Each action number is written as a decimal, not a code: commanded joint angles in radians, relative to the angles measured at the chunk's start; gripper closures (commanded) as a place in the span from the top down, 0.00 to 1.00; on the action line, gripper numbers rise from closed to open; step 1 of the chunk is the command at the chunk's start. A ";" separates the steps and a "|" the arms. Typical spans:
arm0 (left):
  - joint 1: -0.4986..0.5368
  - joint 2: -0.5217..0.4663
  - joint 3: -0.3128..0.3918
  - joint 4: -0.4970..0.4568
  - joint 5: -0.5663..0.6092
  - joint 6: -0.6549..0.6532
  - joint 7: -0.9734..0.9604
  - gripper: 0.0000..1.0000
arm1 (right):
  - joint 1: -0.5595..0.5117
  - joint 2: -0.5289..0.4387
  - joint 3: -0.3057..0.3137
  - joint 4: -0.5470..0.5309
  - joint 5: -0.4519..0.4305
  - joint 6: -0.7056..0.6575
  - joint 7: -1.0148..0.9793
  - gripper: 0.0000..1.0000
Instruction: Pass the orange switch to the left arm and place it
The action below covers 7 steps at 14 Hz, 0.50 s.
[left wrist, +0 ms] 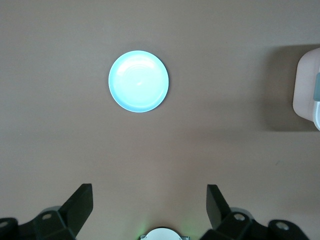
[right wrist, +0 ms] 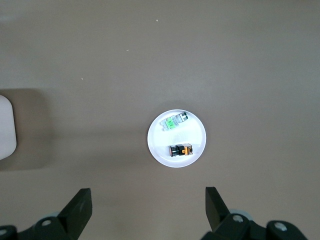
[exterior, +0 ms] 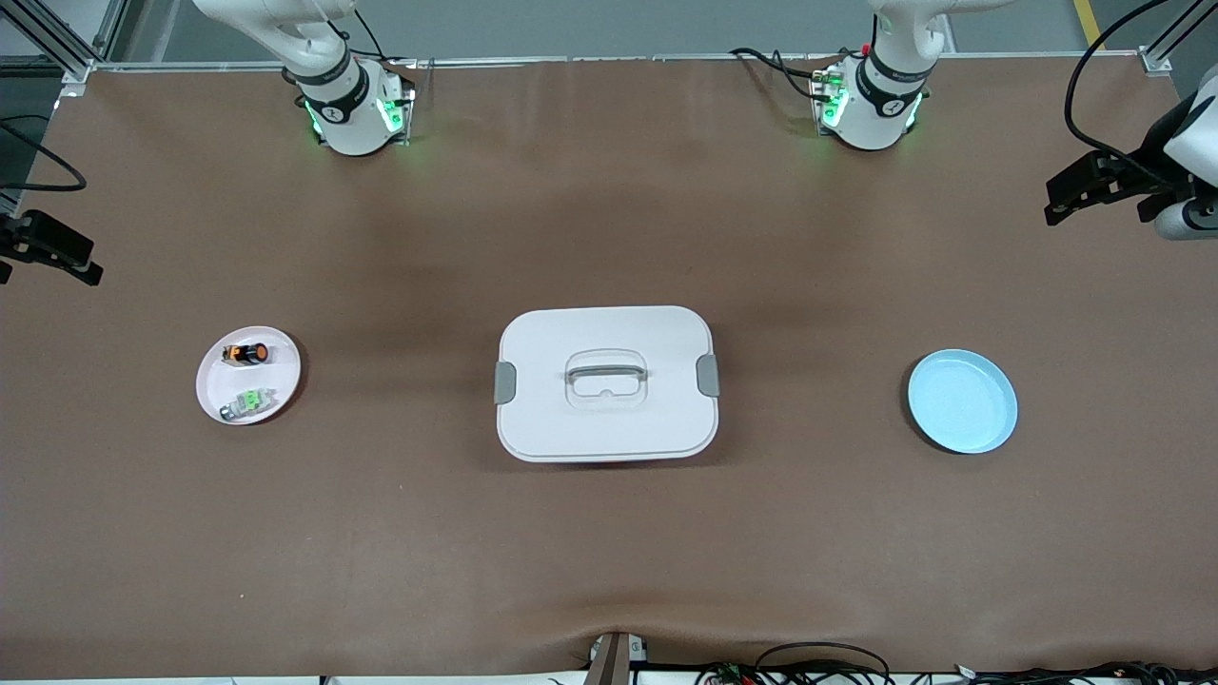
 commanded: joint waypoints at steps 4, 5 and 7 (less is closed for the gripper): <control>0.006 0.025 0.000 0.044 -0.002 -0.013 0.010 1.00 | 0.006 -0.003 -0.009 0.012 0.008 -0.014 0.004 1.00; 0.008 0.034 0.000 0.055 -0.002 -0.013 0.015 1.00 | 0.006 -0.003 -0.009 0.012 0.008 -0.013 0.004 1.00; 0.008 0.041 0.002 0.058 -0.005 -0.013 0.020 1.00 | 0.006 -0.003 -0.009 0.012 0.007 -0.013 0.004 1.00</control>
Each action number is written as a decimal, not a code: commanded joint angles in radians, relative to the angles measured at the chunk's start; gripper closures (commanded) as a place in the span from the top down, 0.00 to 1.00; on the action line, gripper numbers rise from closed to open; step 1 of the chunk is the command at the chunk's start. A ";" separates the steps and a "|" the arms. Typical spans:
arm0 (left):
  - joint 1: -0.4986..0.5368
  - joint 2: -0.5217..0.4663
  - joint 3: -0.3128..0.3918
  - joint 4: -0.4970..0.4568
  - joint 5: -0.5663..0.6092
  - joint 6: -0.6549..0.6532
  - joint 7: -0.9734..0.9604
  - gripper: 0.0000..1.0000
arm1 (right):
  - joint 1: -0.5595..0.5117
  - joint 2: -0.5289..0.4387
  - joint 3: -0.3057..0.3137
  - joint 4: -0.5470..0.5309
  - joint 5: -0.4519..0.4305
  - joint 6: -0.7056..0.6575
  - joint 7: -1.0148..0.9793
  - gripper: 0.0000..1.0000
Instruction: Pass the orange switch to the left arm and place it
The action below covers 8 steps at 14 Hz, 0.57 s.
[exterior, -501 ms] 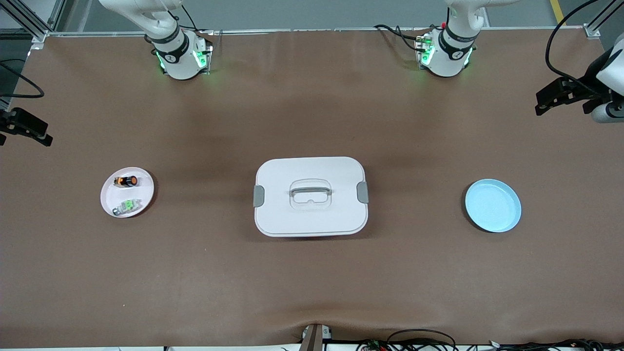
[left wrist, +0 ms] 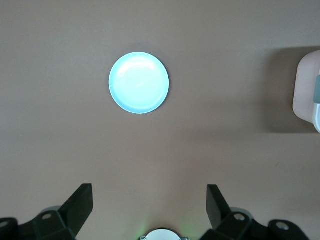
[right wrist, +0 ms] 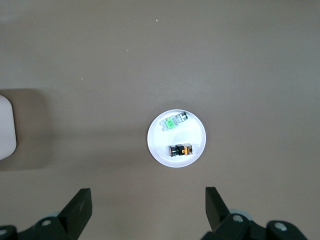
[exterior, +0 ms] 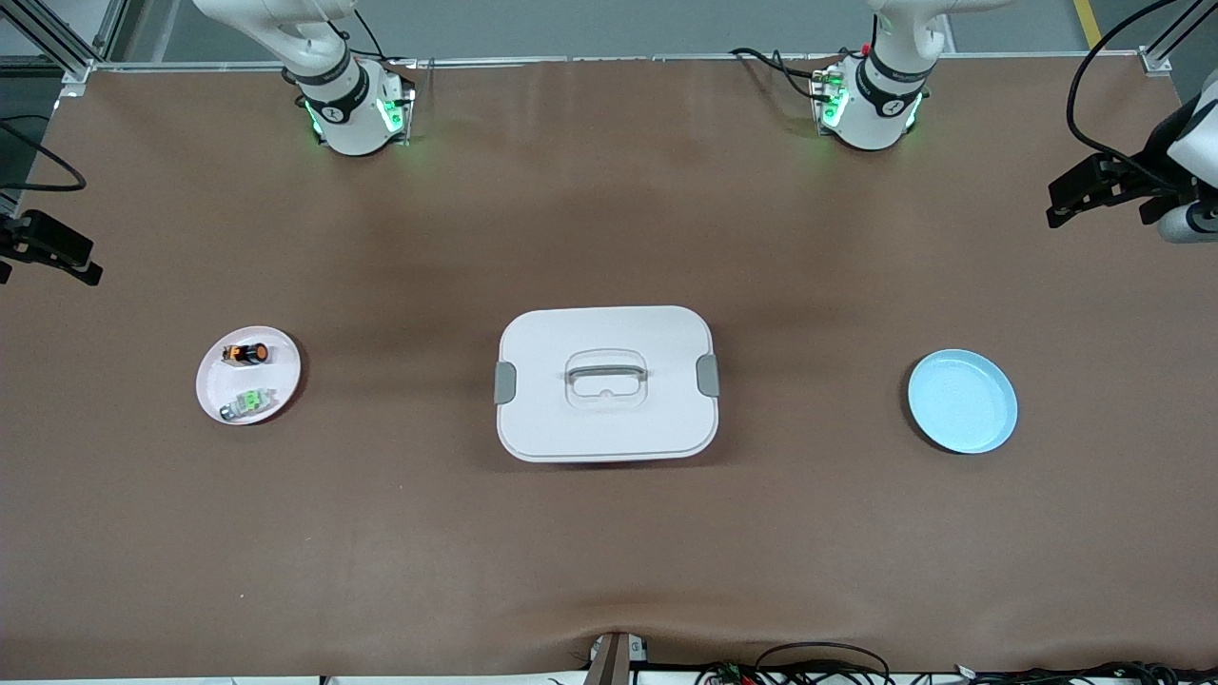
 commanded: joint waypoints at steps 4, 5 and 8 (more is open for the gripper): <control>0.018 0.027 0.000 0.032 -0.008 -0.013 0.026 1.00 | 0.006 -0.003 -0.008 0.012 0.008 -0.013 0.004 1.00; 0.022 0.027 0.000 0.026 -0.008 -0.013 0.026 1.00 | 0.006 -0.003 -0.008 0.012 0.007 -0.013 0.002 1.00; 0.022 0.027 0.000 0.010 -0.006 -0.012 0.030 1.00 | 0.005 -0.003 -0.008 0.012 0.007 -0.013 -0.001 1.00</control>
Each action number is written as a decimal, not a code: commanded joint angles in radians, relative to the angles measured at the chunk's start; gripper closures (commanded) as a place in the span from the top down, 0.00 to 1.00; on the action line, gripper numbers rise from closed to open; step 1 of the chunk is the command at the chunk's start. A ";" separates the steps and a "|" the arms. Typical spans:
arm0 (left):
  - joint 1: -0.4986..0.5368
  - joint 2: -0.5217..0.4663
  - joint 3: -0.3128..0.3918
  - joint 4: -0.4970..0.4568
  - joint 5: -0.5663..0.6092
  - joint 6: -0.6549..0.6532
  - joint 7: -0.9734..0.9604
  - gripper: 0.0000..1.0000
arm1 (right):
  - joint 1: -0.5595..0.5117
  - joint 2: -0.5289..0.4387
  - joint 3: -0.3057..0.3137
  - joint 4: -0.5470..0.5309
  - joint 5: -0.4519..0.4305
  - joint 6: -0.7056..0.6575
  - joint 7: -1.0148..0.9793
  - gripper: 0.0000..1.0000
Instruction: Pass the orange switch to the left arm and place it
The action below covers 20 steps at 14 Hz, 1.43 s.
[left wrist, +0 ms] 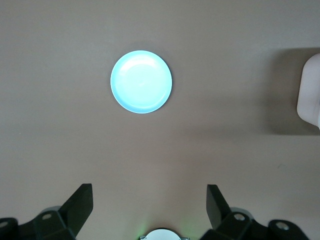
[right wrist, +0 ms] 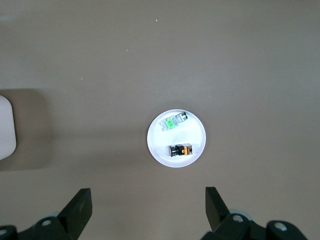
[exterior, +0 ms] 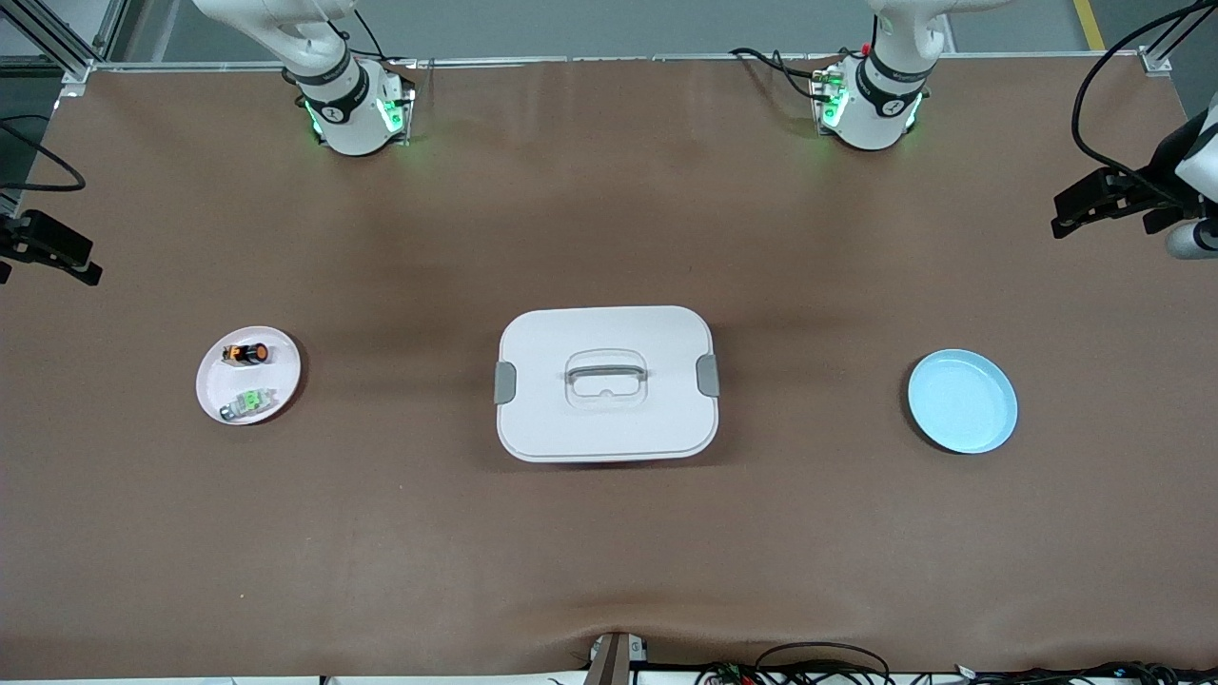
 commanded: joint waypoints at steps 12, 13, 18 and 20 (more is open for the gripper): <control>0.018 -0.002 -0.001 -0.009 0.003 -0.012 0.053 1.00 | -0.030 -0.006 -0.009 -0.124 -0.046 -0.076 -0.019 1.00; 0.021 -0.002 -0.001 -0.011 0.001 -0.017 0.050 1.00 | -0.036 -0.008 -0.009 -0.155 -0.046 -0.058 -0.022 1.00; 0.018 0.000 -0.001 -0.015 0.001 -0.017 0.051 1.00 | -0.119 -0.045 -0.009 -0.420 -0.033 0.215 -0.158 1.00; 0.018 0.001 -0.001 -0.015 0.001 -0.017 0.051 1.00 | -0.136 -0.049 -0.009 -0.508 -0.027 0.306 -0.160 1.00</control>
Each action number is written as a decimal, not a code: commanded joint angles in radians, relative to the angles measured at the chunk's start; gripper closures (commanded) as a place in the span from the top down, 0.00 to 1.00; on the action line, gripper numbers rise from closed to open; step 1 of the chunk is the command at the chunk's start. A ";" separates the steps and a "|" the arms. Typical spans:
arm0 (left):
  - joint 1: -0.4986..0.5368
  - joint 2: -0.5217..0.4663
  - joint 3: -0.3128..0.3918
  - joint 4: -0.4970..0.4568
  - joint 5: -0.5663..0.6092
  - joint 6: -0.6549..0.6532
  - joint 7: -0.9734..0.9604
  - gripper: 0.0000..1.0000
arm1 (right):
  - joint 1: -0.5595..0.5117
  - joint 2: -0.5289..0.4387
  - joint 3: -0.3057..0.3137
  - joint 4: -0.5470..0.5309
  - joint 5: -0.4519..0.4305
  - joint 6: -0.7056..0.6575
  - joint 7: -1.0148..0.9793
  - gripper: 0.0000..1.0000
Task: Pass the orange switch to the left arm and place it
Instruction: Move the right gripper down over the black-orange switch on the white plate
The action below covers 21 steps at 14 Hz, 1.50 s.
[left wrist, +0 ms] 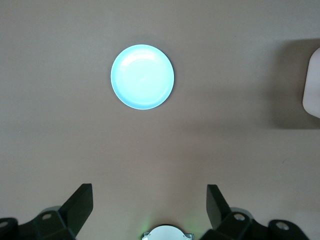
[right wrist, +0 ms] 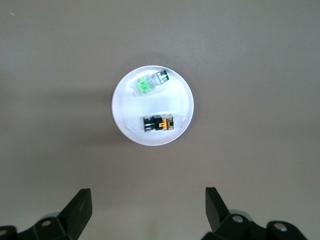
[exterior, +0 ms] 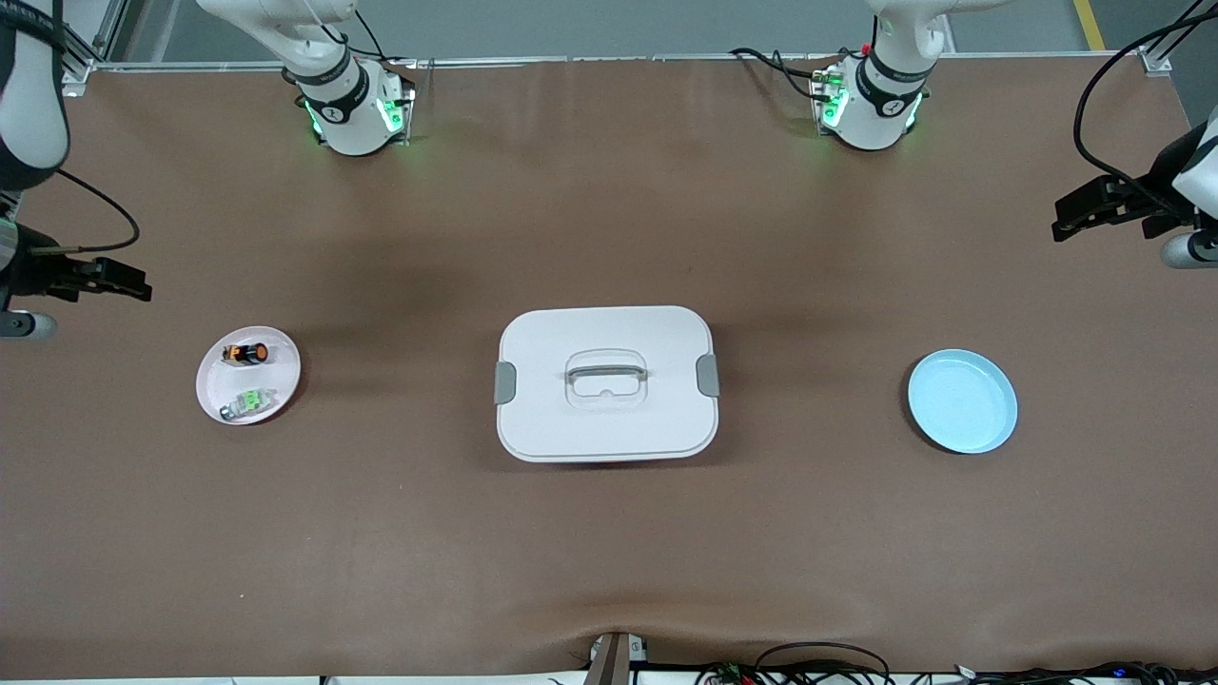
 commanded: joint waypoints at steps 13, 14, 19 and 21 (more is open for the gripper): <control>0.006 0.003 -0.002 -0.010 0.003 -0.005 0.022 1.00 | -0.069 0.040 0.007 -0.423 0.129 0.568 -0.183 1.00; 0.006 0.005 -0.002 -0.010 0.003 -0.004 0.022 1.00 | -0.074 0.060 0.009 -0.448 0.137 0.633 -0.218 1.00; 0.004 0.011 -0.002 -0.010 0.003 -0.002 0.022 1.00 | -0.076 0.158 0.009 -0.468 0.143 0.783 -0.238 1.00; 0.004 0.011 -0.002 -0.010 0.003 -0.002 0.020 1.00 | -0.077 0.190 0.009 -0.468 0.143 0.814 -0.238 1.00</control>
